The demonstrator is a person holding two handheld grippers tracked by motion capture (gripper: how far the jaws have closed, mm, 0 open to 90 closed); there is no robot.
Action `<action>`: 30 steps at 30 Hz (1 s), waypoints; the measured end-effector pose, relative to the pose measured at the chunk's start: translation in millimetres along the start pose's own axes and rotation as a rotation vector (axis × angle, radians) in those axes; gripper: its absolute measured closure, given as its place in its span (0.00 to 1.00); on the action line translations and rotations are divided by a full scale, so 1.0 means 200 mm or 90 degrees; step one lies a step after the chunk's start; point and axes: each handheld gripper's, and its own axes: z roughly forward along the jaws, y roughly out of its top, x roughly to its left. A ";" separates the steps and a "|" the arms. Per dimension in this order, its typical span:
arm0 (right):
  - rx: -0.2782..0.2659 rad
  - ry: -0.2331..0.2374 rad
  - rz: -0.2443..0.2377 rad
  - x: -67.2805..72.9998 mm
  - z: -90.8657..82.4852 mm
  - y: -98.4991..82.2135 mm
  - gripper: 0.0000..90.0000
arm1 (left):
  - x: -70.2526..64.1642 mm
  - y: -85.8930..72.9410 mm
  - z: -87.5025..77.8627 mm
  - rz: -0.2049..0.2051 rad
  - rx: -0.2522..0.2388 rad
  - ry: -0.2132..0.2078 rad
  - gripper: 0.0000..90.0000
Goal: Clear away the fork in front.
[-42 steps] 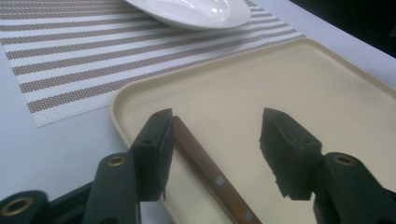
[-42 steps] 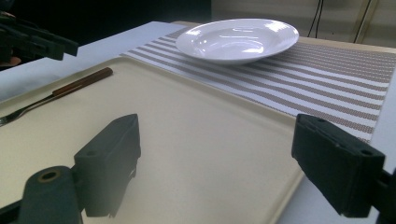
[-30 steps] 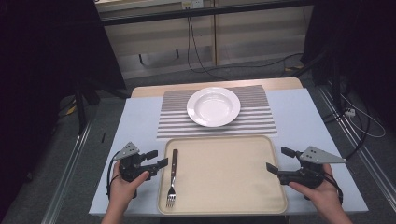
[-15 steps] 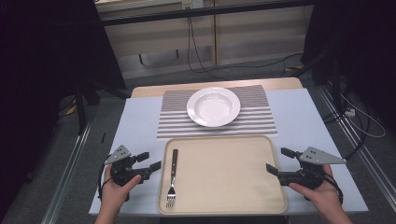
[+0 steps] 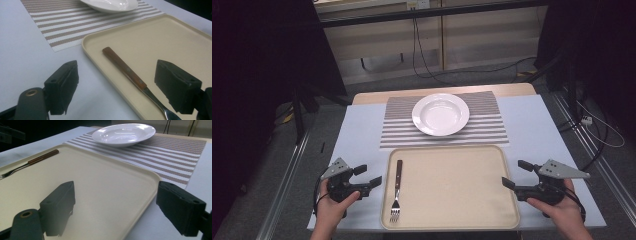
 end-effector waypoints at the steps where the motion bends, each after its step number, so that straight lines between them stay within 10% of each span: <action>1: 0.000 0.000 0.000 0.00 0.00 0.00 0.18 | 0.00 0.00 0.00 0.000 0.000 -0.001 0.21; 30: -0.003 0.007 0.004 -0.01 -0.03 -0.06 0.18 | 0.01 -0.04 -0.02 0.008 0.003 -0.002 0.11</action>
